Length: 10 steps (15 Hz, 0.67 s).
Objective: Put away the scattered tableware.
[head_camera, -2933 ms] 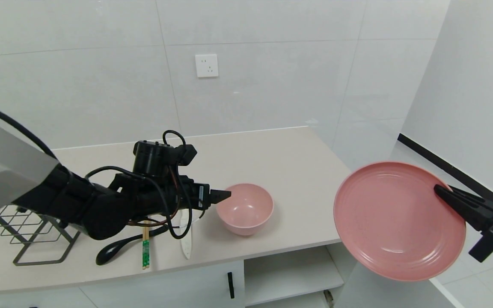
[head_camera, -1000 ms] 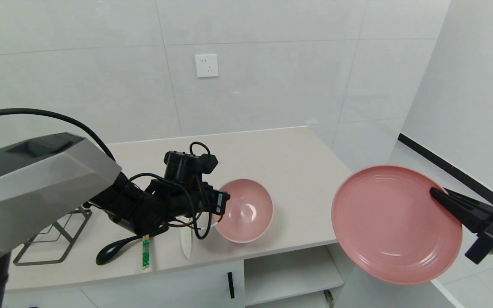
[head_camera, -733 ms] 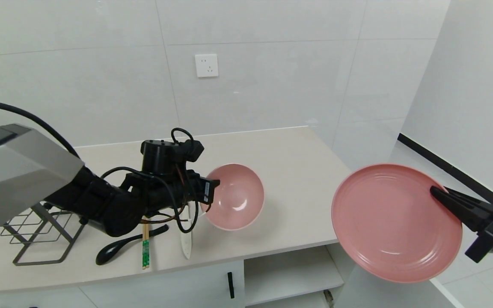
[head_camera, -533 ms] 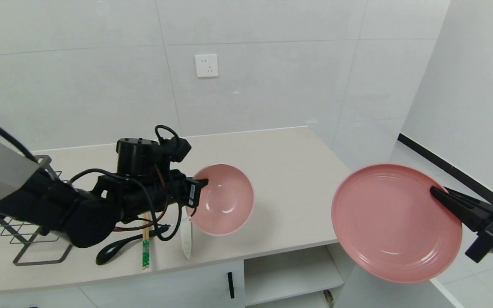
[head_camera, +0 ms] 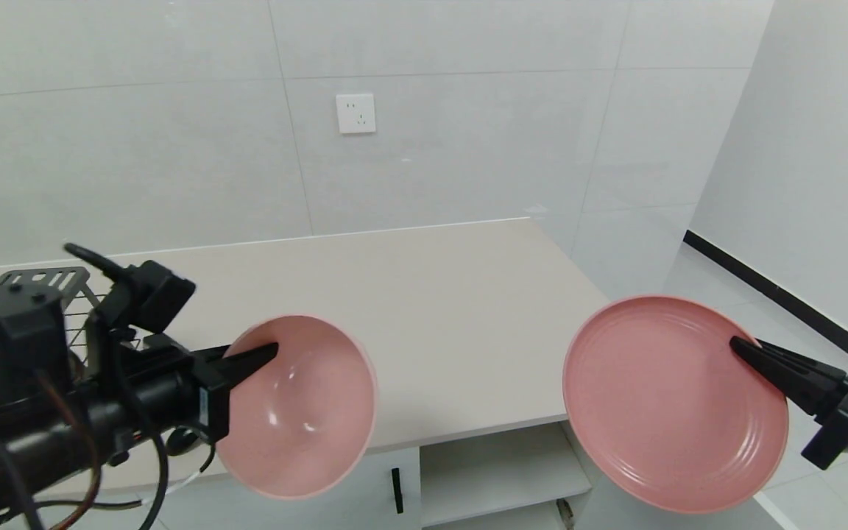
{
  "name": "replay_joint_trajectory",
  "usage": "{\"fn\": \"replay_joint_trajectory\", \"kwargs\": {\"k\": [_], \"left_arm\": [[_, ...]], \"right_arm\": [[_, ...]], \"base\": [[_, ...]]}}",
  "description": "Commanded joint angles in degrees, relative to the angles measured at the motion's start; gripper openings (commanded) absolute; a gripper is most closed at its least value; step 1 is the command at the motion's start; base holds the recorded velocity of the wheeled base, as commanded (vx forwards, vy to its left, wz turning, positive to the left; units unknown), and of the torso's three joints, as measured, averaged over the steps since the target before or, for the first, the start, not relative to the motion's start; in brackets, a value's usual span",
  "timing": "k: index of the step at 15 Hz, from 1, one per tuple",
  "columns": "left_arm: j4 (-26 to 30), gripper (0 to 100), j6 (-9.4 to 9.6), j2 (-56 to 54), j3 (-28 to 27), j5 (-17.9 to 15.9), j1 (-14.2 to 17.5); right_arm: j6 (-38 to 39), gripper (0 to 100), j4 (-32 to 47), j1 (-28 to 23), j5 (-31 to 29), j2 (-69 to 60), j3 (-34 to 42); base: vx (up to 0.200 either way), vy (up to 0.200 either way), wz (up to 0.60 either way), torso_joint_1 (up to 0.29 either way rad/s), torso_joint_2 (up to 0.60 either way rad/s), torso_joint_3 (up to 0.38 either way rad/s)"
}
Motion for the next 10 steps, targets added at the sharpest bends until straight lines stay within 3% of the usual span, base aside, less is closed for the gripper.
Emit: {"fn": "replay_joint_trajectory", "kwargs": {"k": [1,2,4,5,6,9,10], "left_arm": [[-1.2,0,-3.39,-9.7,3.7,-1.4,0.8],[-2.0,0,-7.61,-10.6,3.4,-1.2,1.1],[-2.8,0,-13.05,-10.1,3.0,-1.5,0.4],[-3.0,0,-14.11,-10.4,3.0,-1.7,0.2],[-3.7,0,-13.85,-11.1,3.3,-1.6,0.2],[-6.8,0,-8.92,-10.7,5.5,-1.6,1.8],[-12.1,0,-7.43,-6.5,6.2,-1.4,3.3]], "right_arm": [[0.0,0,0.0,-0.3,-0.1,0.5,0.1],[-0.1,0,-0.2,-0.6,-0.1,1.1,0.0],[1.4,0,-0.4,-0.3,-0.1,0.7,-0.6],[1.5,0,-0.4,-0.3,-0.1,0.6,-0.5],[1.3,0,-0.8,-1.0,-0.1,0.6,-0.3],[1.8,0,-2.4,0.6,-0.1,0.6,-0.7],[1.8,0,-2.7,1.2,-0.1,1.1,-1.4]], "base": [[0.0,0.0,0.0,0.0,0.0,0.0],[0.0,0.0,0.0,0.0,0.0,0.0],[0.0,0.0,0.0,0.0,0.0,0.0],[0.0,0.0,0.0,0.0,0.0,0.0],[0.0,0.0,0.0,0.0,0.0,0.0],[0.0,0.0,0.0,0.0,0.0,0.0],[0.0,0.0,0.0,0.0,0.0,0.0]]}}
